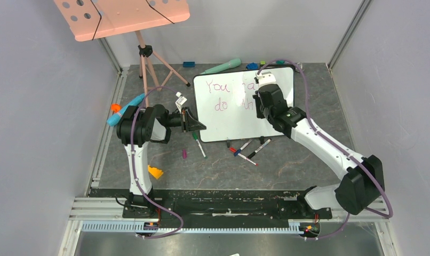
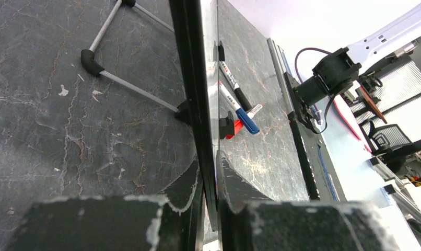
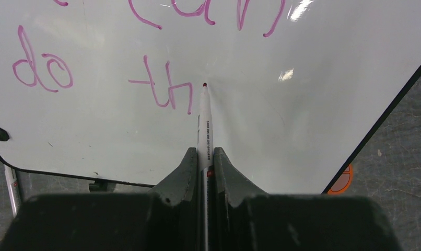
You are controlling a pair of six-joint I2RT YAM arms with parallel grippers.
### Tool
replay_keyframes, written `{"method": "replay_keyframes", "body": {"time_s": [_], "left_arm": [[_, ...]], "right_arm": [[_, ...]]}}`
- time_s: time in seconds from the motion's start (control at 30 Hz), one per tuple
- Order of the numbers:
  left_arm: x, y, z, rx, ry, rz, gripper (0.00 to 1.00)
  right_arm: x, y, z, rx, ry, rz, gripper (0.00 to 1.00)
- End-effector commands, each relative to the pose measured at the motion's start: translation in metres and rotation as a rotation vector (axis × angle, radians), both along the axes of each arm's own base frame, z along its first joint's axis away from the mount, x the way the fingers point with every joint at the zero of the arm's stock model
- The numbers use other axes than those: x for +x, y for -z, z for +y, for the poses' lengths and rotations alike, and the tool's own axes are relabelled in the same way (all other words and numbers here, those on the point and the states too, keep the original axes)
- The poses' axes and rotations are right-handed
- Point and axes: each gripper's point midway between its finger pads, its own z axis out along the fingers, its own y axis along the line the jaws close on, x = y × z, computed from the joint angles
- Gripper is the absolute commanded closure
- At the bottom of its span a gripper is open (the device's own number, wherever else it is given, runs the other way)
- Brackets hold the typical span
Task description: Write a sentence on the whiteboard
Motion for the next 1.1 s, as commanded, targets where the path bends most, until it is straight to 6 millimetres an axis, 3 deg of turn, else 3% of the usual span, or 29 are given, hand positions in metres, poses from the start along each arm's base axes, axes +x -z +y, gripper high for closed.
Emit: {"method": "replay_keyframes", "body": {"time_s": [0.0,0.7,0.93,1.07], "left_arm": [[0.007,-0.002,0.0,-0.006,0.007,-0.141,0.98],[0.008,-0.002,0.0,-0.006,0.004,-0.142,0.98],[0.007,-0.002,0.0,-0.006,0.005,-0.143,0.98],[0.008,-0.002,0.0,-0.006,0.004,-0.143,0.98]], "right_arm": [[0.017,-0.024,-0.001,0.014,0.033,-0.074,1.0],[0.024,-0.012,0.009,0.028,-0.007,-0.055,1.0],[0.025,-0.019,-0.014,-0.029,0.1,-0.084,1.0],[0.024,-0.017,0.0,0.013,0.036,-0.07,1.0]]}}
